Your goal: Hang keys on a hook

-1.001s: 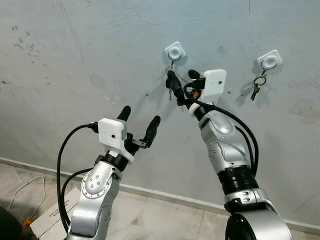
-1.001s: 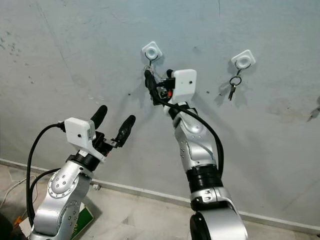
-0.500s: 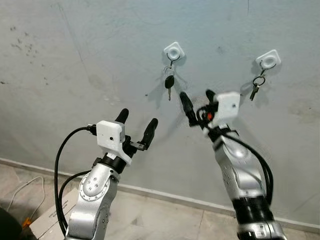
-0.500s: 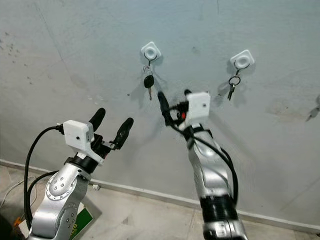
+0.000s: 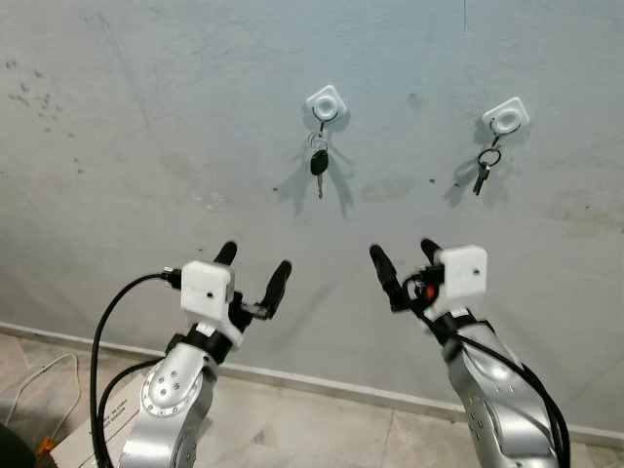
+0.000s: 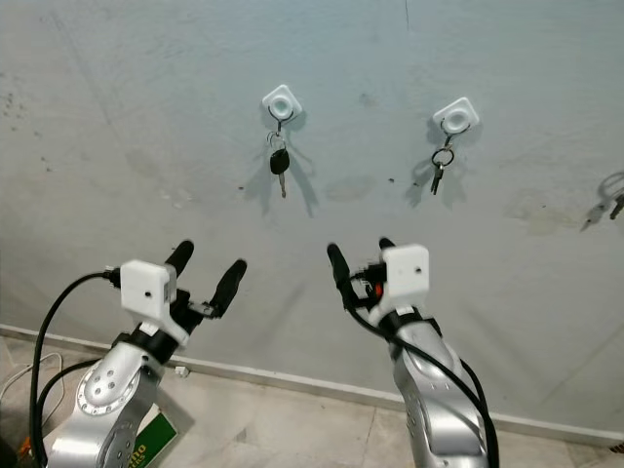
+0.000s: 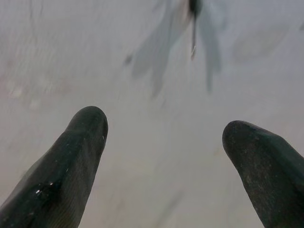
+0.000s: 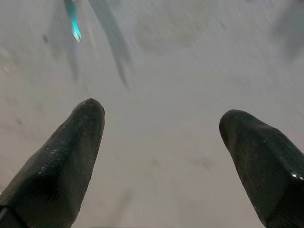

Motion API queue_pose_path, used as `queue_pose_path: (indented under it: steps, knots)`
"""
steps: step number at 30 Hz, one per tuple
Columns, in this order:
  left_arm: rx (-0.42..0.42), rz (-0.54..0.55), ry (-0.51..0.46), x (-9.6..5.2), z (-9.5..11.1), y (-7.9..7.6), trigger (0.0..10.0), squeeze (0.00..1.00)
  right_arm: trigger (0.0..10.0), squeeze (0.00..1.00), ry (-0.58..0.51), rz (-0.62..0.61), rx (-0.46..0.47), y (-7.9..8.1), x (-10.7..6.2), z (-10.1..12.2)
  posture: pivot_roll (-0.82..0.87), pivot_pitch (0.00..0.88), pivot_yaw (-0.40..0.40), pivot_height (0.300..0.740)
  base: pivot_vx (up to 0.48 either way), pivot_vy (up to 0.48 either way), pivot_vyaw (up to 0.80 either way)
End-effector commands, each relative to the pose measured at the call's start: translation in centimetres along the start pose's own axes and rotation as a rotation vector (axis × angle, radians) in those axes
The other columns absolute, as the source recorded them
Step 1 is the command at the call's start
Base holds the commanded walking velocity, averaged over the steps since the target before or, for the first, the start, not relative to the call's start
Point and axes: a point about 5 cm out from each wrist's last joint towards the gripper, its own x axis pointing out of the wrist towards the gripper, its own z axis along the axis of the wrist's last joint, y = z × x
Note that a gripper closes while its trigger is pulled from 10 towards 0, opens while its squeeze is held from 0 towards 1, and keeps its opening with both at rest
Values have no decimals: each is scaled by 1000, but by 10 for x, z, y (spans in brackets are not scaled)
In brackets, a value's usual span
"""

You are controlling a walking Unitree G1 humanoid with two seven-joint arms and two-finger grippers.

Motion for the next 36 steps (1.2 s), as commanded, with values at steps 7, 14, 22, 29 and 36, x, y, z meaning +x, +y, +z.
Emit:
queue_pose_path:
  steps: [7,14,22,29,36]
  knots:
    - [36,105,109,-17,-23,19,10000,0,10000,1000,71,-94,-25,-21,-20,-9,-16,0,80,740,0,0,0]
    - [-100,108,170,-24,-33,19,10000,0,10000,561,136,-147,-47,-36,-40,-18,-24,0,78,740,0,0,0]
    - [-121,138,175,-20,-36,13,10000,0,10000,0,145,-172,-31,-39,-39,-13,-42,0,69,740,0,0,-116]
    - [-107,166,165,-14,-36,14,10000,0,10000,0,136,-166,-35,-40,-33,-5,-57,0,38,740,0,0,-636]
    - [-105,187,139,-2,-32,15,10000,0,10000,0,102,-156,-53,-40,-23,13,-72,0,-7,740,0,0,-478]
